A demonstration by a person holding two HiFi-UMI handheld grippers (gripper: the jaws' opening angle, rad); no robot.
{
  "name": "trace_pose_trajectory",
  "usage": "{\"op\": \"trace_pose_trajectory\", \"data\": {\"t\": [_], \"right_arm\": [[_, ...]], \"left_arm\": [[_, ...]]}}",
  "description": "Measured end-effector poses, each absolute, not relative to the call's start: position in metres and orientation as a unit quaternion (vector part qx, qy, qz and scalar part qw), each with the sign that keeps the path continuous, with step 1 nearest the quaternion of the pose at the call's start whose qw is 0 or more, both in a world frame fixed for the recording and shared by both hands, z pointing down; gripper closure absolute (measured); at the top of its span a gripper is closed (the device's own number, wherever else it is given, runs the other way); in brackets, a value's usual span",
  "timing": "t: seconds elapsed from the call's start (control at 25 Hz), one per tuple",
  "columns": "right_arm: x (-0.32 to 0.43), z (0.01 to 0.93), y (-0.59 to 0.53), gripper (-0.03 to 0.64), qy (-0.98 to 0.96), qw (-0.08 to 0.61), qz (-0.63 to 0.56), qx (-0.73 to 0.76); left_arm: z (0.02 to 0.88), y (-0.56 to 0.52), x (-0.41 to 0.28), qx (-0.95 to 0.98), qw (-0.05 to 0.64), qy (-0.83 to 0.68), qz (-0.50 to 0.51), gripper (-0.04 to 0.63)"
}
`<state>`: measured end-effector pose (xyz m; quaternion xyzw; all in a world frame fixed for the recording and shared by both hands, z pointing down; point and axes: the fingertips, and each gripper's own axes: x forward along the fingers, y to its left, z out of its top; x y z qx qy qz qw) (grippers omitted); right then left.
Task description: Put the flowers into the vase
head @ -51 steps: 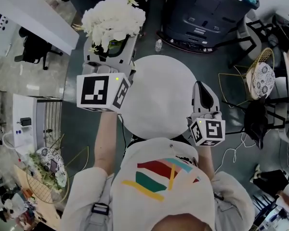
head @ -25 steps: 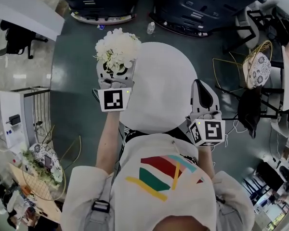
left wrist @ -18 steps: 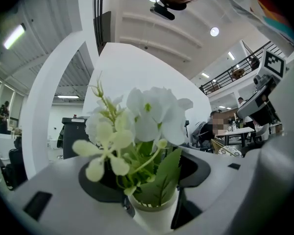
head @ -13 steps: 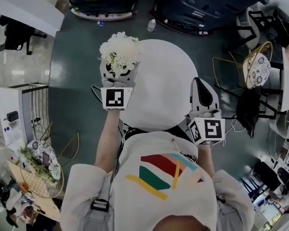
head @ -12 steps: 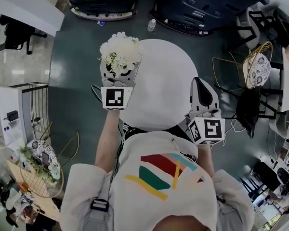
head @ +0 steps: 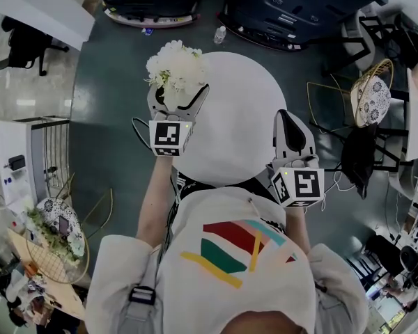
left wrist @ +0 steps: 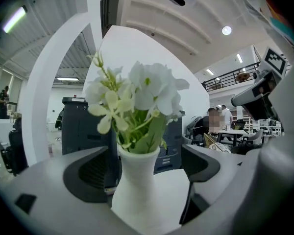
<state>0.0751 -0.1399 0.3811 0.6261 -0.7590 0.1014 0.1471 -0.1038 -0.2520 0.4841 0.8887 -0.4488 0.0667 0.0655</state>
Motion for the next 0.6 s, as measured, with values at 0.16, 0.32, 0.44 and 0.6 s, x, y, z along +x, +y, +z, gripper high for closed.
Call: {"op": "trace_pose_trajectory", "data": {"t": [0.16, 0.32, 0.44, 0.6], "right_arm": [[0.075, 0.379, -0.131, 0.603, -0.76, 0.145, 0.099, 0.625], [0.071, 0.374, -0.124, 0.603, -0.766, 0.135, 0.095, 0.621], [0.065, 0.372, -0.121, 0.603, -0.774, 0.124, 0.094, 0.614], [0.055, 0.365, -0.125, 0.603, -0.787, 0.097, 0.094, 0.602]], "left_arm": [[0.49, -0.238, -0.108, 0.885, 0.074, -0.453, 0.079, 0.152], [0.482, -0.222, -0.125, 0.872, 0.082, -0.475, 0.079, 0.152], [0.469, -0.211, -0.151, 0.853, 0.093, -0.509, 0.065, 0.153], [0.426, -0.195, -0.182, 0.834, 0.068, -0.545, 0.044, 0.153]]}}
